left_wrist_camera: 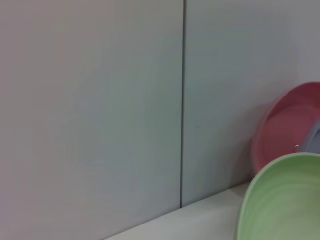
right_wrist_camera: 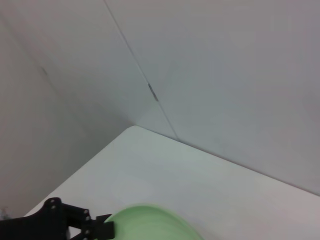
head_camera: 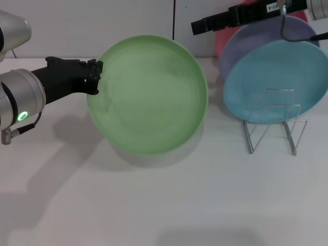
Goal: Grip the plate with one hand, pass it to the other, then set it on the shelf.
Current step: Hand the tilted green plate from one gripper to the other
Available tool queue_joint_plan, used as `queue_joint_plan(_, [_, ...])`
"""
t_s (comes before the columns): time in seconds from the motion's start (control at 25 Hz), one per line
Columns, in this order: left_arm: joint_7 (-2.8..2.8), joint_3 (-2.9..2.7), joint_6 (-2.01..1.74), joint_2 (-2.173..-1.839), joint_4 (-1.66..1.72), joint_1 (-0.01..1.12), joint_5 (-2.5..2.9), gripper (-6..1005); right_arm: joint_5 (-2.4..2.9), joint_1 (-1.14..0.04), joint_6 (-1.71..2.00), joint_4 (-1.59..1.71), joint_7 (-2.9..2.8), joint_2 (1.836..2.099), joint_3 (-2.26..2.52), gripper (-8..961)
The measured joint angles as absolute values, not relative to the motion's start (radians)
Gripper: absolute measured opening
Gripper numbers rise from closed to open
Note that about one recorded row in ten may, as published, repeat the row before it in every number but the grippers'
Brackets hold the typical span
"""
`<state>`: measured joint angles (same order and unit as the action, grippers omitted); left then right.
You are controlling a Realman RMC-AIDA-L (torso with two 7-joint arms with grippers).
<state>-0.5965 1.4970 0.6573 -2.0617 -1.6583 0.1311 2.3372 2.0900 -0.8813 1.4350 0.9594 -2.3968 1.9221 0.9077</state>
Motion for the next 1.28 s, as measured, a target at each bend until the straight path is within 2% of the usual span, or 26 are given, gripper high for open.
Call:
queue_joint_plan(0.2, [-0.600, 1.497, 0.668, -2.061, -1.663, 0.136, 2.331, 35, 2.092, -0.891, 1.403, 0.922, -2.396, 1.925, 0.928, 817])
queue_joint_plan(0.48, [-0.611, 1.497, 0.674, -2.063, -1.664, 0.142, 2.329, 34, 2.094, -0.907, 1.397, 0.895, -2.386, 1.955, 0.987, 816])
queue_joint_plan(1.28, [-0.611, 1.497, 0.686, -2.063, -1.679, 0.146, 2.329, 34, 2.119, -0.920, 1.365, 0.892, -2.391, 1.965, 1.032, 816])
